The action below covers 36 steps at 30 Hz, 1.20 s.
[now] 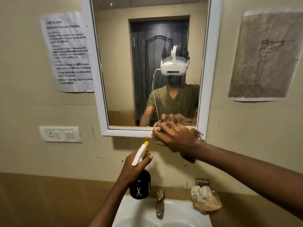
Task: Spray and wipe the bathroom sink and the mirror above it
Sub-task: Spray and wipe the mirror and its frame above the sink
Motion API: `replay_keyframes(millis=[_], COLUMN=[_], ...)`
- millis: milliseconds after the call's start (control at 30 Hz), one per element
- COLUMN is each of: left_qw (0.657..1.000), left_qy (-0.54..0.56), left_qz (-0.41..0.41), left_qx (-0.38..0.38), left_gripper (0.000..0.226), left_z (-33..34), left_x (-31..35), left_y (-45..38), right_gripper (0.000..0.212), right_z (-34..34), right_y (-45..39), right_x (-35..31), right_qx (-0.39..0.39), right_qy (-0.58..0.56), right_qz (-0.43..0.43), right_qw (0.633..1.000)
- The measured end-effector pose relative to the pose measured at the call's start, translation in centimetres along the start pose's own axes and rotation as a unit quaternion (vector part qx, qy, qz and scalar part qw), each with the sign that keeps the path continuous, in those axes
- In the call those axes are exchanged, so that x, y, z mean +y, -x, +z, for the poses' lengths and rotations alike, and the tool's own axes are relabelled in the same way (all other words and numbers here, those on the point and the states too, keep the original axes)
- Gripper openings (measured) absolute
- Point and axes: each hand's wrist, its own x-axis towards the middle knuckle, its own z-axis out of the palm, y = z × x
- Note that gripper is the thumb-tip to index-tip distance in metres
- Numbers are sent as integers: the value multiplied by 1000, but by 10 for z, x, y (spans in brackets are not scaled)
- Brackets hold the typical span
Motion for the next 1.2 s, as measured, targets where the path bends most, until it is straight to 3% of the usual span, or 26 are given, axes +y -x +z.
replay_keyframes(millis=[167,333,433,533,667,800,900,1033,1133,1200], left_qw=[1000,999,998,1000,997,1000,999,997,995,996], left_qy=[-4,-8,-12,-3,-20,-16,-4,-19,-47,-45], left_qz=[0,-18,-34,-28,-45,-17,-9,-39,-61,-64], left_qx=[-10,42,44,4,58,17,38,70,70,31], left_gripper=[17,27,32,28,27,19,6,15,23,24], left_z=[-11,-18,-21,-26,-34,-40,-47,-55,-58,-60], left_x=[-8,-1,3,3,0,-3,-7,-8,-7,-8], left_y=[1,3,-2,-4,-6,-8,-10,-14,-14,-11], right_gripper=[41,40,25,19,20,24,14,36,29,31], right_z=[-9,-17,-1,9,6,12,22,23,20,20], right_y=[5,17,-16,-38,-19,-19,-48,-56,-29,-19], right_x=[6,17,-12,-27,-13,-12,-34,-37,-18,-10], right_qx=[-37,8,35,17,11,15,32,42,51,52], right_qy=[-27,23,-2,-34,-57,-38,-29,-4,4,23], right_qz=[-12,-46,-40,-37,-50,-57,-58,-65,-101,-120], right_qw=[999,999,999,999,997,998,997,997,994,991])
